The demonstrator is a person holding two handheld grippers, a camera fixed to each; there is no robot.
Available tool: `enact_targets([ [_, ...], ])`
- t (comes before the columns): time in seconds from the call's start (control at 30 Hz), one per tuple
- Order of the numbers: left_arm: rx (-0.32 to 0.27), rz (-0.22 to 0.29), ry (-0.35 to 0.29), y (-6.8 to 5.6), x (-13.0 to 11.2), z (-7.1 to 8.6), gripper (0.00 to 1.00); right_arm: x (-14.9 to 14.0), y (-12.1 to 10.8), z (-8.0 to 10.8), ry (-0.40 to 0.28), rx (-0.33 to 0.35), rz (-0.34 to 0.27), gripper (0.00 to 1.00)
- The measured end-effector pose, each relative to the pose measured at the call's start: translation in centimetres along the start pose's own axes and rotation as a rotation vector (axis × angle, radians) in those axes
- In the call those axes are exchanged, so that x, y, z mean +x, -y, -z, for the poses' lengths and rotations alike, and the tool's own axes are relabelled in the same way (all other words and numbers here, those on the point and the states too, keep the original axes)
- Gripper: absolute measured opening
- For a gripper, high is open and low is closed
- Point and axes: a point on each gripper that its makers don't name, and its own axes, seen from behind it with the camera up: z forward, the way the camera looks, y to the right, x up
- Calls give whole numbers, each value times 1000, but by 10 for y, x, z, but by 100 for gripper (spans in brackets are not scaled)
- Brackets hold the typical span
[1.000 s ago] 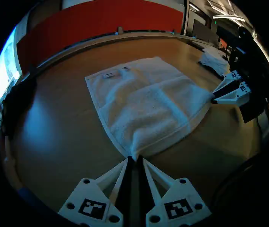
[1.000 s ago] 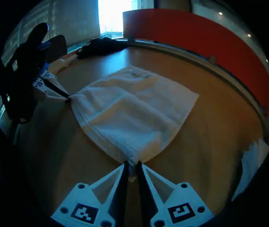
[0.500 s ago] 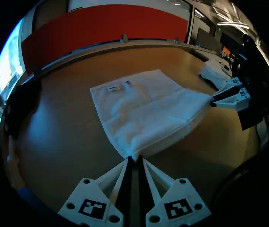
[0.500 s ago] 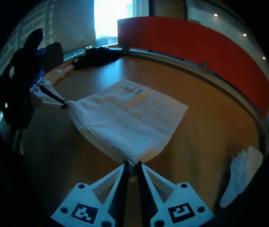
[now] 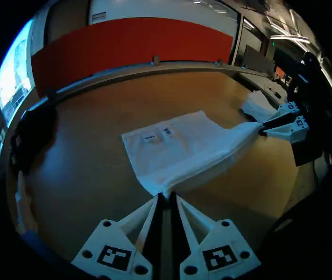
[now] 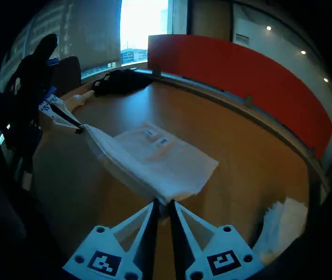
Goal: Fold towel
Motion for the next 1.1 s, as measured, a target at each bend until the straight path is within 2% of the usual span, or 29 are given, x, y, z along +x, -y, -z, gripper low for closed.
enact_targets([
  [0.4,-17,41,5,-15,10,30,11,18,5,29,-9,2,17,17],
  [0.6,-20,36,10,-19,11,40,11,20,8,37,-4,8,26,17],
  [1.1,-22,39,14,-22,8,37,11,17,9,35,11,15,28,17],
])
